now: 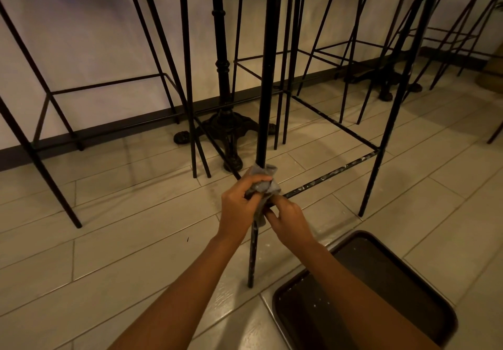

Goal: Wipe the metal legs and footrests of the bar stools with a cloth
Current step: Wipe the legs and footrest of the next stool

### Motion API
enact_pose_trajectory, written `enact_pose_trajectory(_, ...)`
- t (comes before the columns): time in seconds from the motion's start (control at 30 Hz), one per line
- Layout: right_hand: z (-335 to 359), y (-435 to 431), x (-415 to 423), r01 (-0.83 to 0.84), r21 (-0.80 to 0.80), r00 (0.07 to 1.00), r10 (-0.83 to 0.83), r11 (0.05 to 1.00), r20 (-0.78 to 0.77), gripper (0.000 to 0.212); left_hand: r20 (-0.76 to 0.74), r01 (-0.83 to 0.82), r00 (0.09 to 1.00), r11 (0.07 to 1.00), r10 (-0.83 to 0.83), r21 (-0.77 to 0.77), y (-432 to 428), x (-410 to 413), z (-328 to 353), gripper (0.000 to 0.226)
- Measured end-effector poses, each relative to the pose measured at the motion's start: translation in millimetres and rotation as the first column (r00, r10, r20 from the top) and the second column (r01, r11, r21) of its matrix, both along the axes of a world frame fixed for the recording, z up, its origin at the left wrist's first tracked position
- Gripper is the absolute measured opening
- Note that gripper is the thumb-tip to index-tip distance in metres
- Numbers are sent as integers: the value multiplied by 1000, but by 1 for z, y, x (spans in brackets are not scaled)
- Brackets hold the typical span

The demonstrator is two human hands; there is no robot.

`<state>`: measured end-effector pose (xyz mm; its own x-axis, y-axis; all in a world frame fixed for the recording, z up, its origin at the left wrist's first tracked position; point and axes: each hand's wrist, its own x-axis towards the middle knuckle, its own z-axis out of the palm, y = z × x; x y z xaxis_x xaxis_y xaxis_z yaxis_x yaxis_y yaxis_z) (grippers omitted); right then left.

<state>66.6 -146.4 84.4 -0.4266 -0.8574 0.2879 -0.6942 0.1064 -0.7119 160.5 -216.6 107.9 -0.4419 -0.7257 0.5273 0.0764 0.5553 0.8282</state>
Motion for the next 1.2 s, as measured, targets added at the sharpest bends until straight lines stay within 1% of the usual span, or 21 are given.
enact_pose_trajectory(0.13,-3,1,0,8,-11,1000,-8,1000,-12,18,46,47,998,996,-50,77,-1,5,-1,32)
enact_pose_trajectory(0.2,-5,2,1,0,-27,1000,0,1000,-6,21,60,79,995,992,-85,101,-3,6,3,28)
enact_pose_trajectory(0.33,-8,4,2,-15,-65,1000,15,998,-6,25,64,102,992,989,-109,105,-3,5,8,23)
enact_pose_trajectory(0.5,-12,6,-2,-43,-113,998,38,993,-41,30,86,67,993,994,-74,84,3,3,1,36)
enact_pose_trajectory(0.67,-21,13,-9,-18,-127,996,6,992,-88,38,144,47,987,986,-70,158,6,7,-12,40)
enact_pose_trajectory(0.87,-16,20,-3,-27,-177,1000,24,984,-19,43,145,26,988,982,-53,185,12,9,-21,38)
enact_pose_trajectory(0.97,-10,22,4,-27,-192,999,35,981,35,48,170,-13,985,982,-19,186,12,11,-26,36)
enact_pose_trajectory(1.1,-13,17,13,-88,-199,996,88,976,-9,50,156,0,987,971,-38,237,13,14,-31,33)
enact_pose_trajectory(1.2,-16,11,21,-61,-199,997,71,978,42,47,186,-2,982,975,-41,224,11,15,-34,32)
